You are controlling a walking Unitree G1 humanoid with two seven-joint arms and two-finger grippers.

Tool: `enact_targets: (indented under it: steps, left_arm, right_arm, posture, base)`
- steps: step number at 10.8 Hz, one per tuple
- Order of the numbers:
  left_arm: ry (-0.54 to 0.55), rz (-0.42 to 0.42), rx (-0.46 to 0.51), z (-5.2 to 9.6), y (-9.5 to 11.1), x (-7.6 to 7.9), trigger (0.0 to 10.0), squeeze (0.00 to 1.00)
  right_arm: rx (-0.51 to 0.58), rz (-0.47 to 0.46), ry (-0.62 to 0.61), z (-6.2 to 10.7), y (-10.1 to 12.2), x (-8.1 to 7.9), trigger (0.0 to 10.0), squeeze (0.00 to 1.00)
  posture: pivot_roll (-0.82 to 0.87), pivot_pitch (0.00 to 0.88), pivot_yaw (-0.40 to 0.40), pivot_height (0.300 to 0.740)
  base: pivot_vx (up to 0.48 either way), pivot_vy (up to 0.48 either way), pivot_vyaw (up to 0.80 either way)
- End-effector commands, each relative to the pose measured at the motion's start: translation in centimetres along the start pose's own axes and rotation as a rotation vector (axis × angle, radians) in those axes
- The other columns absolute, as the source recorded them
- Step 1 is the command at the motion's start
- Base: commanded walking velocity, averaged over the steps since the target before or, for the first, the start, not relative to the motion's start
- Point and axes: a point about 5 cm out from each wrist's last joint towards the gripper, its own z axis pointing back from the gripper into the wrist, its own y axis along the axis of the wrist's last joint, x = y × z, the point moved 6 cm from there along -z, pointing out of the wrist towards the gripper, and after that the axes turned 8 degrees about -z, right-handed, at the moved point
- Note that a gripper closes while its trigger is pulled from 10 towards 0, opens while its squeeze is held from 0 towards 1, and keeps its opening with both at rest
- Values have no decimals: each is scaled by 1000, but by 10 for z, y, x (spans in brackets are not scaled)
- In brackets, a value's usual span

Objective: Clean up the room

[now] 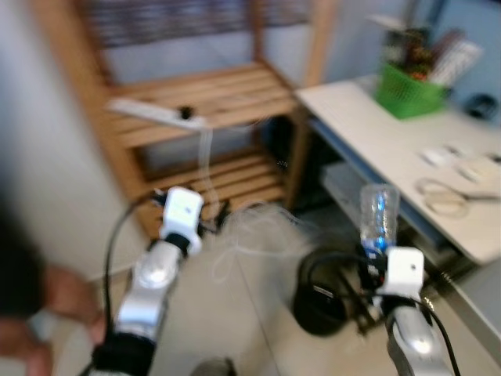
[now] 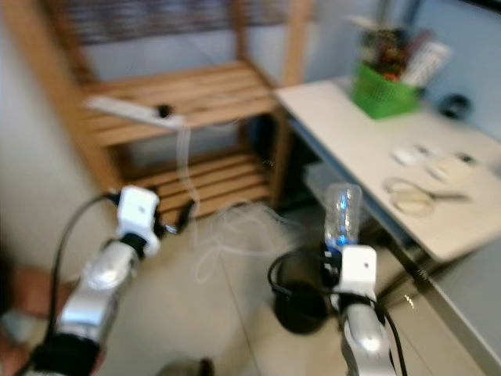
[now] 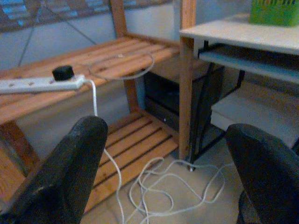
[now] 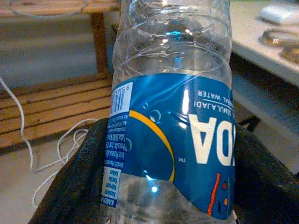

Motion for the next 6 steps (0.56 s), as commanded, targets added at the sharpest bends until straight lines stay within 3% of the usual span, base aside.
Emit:
enact_targets:
  steps: [1,3,4,6]
  left_arm:
    - [2,-8,23,-1,7,-4,10000,0]
    - [-17,-6,20,-1,6,1,10000,0]
    - [-28,-3,17,-2,6,3,10000,0]
    - [-42,-7,6,-2,5,4,10000,0]
  right_arm:
    - [21,1,-2,-2,6,-1,10000,369]
    - [-13,-1,15,-3,-1,-6,10000,353]
    - [-30,3,11,-5,-6,-6,10000,149]
    - [-31,4,-1,-9,-6,-8,10000,90]
  posture:
    - [50,27,0,736]
    - [48,29,0,736]
    - [50,36,3,736]
    - [59,53,9,736]
  base:
    - [480,0,0]
    - [480,0,0]
    - [480,0,0]
    - [373,0,0]
